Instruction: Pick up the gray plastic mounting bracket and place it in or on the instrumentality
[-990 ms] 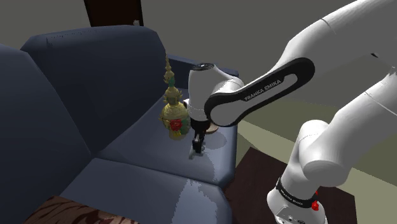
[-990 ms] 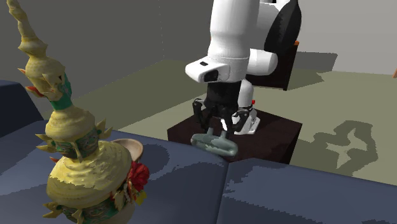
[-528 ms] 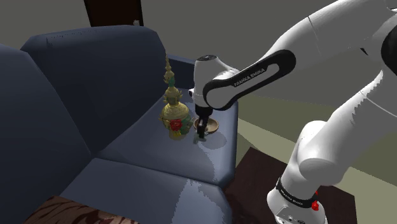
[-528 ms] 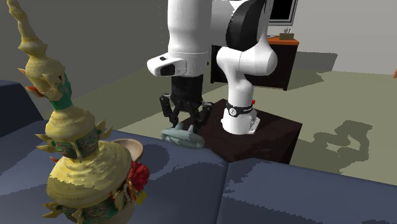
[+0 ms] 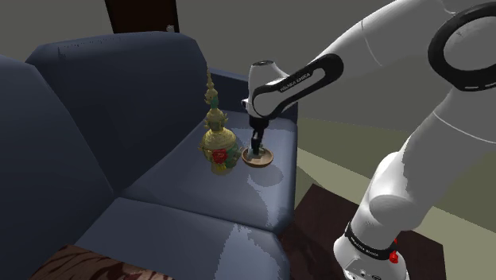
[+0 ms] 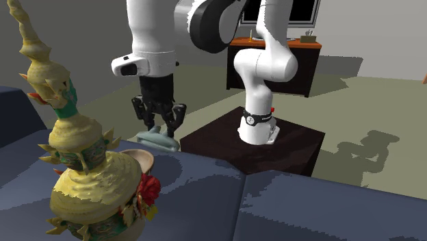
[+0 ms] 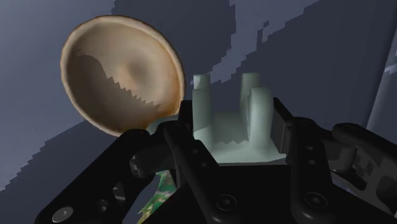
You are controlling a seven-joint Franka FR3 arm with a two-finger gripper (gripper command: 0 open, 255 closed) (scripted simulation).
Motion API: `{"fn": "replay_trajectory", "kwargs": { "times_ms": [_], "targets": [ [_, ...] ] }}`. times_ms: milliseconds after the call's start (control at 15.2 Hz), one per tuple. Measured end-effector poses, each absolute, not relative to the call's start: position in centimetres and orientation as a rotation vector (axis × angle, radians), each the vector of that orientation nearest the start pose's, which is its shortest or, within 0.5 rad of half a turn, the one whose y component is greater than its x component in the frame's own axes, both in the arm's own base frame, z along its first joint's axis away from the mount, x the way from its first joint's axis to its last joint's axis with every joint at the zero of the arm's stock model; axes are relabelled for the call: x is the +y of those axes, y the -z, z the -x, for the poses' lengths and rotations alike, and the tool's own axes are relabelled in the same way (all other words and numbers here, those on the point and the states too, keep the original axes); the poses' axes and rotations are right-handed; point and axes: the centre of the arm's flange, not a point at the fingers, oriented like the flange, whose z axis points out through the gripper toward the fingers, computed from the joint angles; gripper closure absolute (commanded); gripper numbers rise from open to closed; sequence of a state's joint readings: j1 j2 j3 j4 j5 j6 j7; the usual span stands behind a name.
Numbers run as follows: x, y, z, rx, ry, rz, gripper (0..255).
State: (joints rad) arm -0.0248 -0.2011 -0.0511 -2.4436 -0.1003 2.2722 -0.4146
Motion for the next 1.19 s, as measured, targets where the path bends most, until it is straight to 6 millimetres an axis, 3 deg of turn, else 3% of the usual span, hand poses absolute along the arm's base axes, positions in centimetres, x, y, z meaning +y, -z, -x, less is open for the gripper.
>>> {"fn": "replay_trajectory", "kwargs": {
  "times_ms": [594, 1188],
  "targets": [
    [-14.5, -38.4, -51.3, -0.642, 0.02, 3.149, 255],
    [-15.2, -33.9, -52.0, -0.645, 0.018, 3.149, 255]
  ]
}}
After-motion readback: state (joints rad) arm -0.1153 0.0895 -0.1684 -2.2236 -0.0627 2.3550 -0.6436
